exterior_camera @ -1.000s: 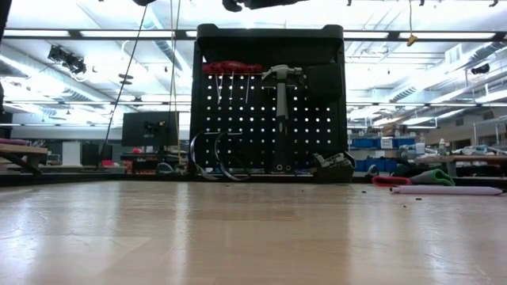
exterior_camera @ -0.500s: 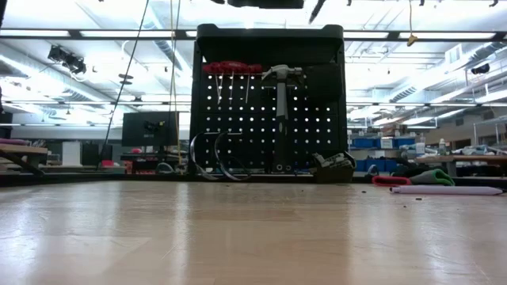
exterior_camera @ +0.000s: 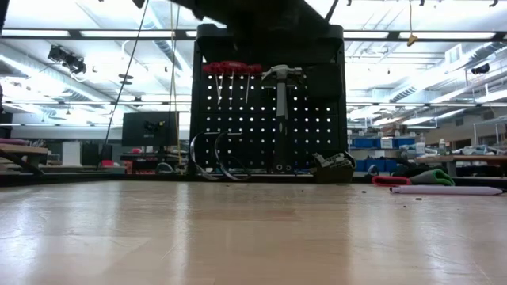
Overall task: Hang tools onto peg board
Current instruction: Put the bottom black pen into the top basket of the peg board, then put the purple pen into the top basket of the peg board
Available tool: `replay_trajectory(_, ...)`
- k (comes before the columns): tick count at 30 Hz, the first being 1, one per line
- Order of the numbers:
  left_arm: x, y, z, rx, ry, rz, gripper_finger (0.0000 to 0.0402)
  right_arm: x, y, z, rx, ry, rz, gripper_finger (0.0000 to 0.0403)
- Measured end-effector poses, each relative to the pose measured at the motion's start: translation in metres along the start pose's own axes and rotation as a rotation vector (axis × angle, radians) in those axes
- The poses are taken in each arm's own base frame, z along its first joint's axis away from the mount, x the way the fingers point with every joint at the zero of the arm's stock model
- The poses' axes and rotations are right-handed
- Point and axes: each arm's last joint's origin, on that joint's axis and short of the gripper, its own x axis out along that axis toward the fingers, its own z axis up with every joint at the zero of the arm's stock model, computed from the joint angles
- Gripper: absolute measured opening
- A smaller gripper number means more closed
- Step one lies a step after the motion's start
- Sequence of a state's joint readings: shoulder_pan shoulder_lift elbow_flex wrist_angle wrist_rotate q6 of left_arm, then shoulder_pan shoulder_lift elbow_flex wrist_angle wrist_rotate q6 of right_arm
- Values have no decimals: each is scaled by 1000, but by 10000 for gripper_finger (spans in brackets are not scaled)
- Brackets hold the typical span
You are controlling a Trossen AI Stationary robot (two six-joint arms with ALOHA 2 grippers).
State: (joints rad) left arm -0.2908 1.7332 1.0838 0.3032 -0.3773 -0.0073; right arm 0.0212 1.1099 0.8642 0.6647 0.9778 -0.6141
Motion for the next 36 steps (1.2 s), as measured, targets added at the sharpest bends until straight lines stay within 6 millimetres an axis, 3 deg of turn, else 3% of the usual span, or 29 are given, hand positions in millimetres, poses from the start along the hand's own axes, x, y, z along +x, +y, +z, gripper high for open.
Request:
replay_trajectory(10,-19,-17,-60,-137,4,-47,229,54,-37,-38,54,59,6,26)
replay_trajectory(20,-19,-8,-69,-115,-12,-16,229,82,-59,-72,48,180,-34,30)
replay_trajectory(24,-16,-1,-69,-78,-7,10,229,90,-54,-89,11,251,8,97)
replay_trajectory(30,-11,13,-73,-29,29,55,229,92,-57,-91,49,260,-2,205)
replay_trajectory(36,-9,21,-74,84,31,67,229,77,-61,-75,20,232,34,250)
